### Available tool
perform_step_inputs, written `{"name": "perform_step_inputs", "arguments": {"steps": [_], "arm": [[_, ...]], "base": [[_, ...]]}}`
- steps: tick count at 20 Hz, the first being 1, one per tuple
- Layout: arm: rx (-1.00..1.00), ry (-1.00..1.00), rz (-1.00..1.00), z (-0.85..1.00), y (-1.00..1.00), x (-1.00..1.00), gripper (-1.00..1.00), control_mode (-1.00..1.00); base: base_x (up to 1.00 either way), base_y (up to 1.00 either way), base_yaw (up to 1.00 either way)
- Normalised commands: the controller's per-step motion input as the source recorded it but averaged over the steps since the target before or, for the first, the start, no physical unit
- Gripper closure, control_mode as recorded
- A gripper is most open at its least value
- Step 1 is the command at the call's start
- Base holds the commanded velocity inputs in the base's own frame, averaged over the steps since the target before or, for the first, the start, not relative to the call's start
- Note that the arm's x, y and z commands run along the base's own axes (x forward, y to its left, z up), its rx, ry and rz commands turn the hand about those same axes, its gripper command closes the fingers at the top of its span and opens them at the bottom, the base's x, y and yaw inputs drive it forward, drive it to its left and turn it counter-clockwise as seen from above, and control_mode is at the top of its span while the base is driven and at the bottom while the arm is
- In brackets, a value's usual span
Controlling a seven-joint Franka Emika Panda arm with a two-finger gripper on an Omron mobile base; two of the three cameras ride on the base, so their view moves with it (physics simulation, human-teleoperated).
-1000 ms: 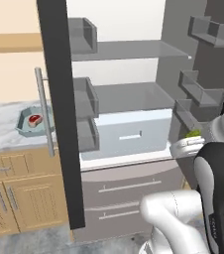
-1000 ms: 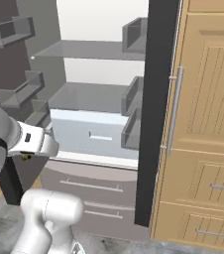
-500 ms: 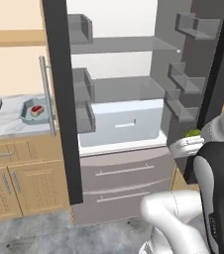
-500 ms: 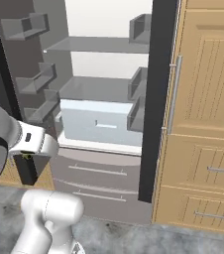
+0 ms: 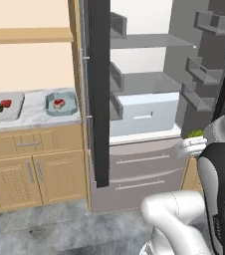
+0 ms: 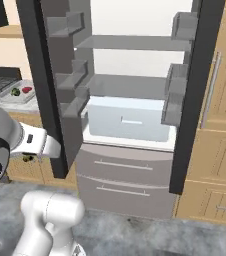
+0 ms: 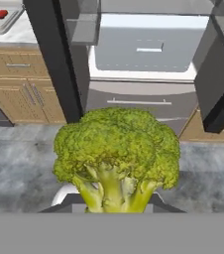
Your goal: Place one broccoli and one steak in each tupperware on the nearby counter, to pack two identical lunches.
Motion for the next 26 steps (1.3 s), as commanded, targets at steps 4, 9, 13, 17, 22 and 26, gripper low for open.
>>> {"name": "perform_step_inputs", "arguments": {"steps": [4,9,13,17,22,26], "arm": [[0.0,0.0,0.0,0.0,0.0,0.0,1.0,1.0],[0.0,0.0,0.0,0.0,0.0,0.0,1.0,1.0],[0.0,0.0,0.0,0.0,0.0,0.0,1.0,1.0],[0.0,0.0,0.0,0.0,0.0,0.0,1.0,1.0],[0.0,0.0,0.0,0.0,0.0,0.0,1.0,1.0],[0.0,0.0,0.0,0.0,0.0,0.0,1.0,1.0]], "base": [[-0.19,0.94,0.0],[-0.17,0.94,0.0],[-0.25,0.87,-0.02],[-0.22,0.88,-0.03],[-0.06,0.66,-0.04],[0.25,0.0,-0.06]]}}
